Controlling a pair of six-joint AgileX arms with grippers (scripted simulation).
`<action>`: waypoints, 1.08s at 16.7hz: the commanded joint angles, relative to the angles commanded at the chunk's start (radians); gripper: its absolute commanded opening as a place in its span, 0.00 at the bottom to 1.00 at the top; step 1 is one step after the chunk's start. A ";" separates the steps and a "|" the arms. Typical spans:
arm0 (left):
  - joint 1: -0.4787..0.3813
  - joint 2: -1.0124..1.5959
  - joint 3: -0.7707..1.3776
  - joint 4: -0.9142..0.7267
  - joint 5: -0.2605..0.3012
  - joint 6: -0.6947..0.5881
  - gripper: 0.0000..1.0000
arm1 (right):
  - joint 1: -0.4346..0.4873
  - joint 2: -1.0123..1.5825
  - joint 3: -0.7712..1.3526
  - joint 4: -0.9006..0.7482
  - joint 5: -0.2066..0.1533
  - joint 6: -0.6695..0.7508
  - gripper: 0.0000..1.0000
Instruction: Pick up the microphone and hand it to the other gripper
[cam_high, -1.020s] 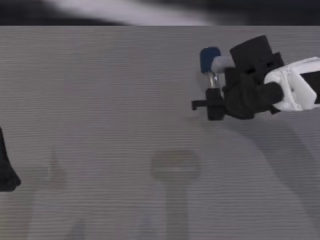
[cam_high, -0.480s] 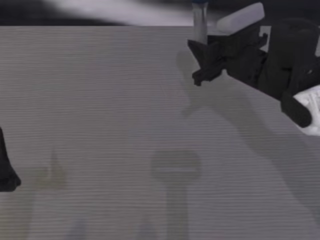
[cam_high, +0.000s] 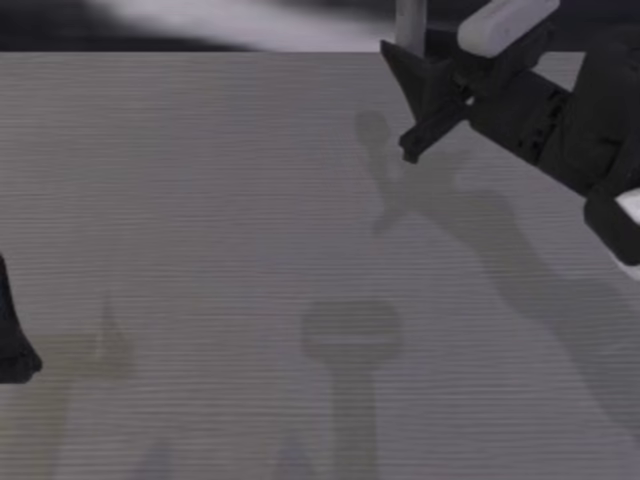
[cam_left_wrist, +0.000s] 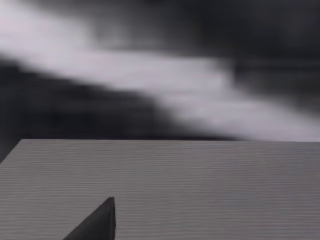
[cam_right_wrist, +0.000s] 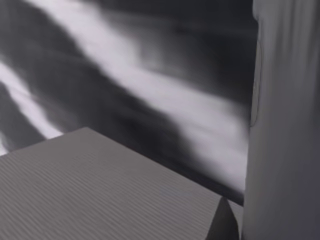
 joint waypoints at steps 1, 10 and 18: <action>0.000 0.000 0.000 0.000 0.000 0.000 1.00 | 0.000 0.000 0.000 0.000 0.000 0.000 0.00; 0.000 0.000 0.000 0.000 0.000 0.000 1.00 | 0.174 -0.085 -0.109 0.080 0.165 0.012 0.00; 0.000 0.000 0.000 0.000 0.000 0.000 1.00 | 0.207 -0.101 -0.128 0.097 0.195 0.015 0.00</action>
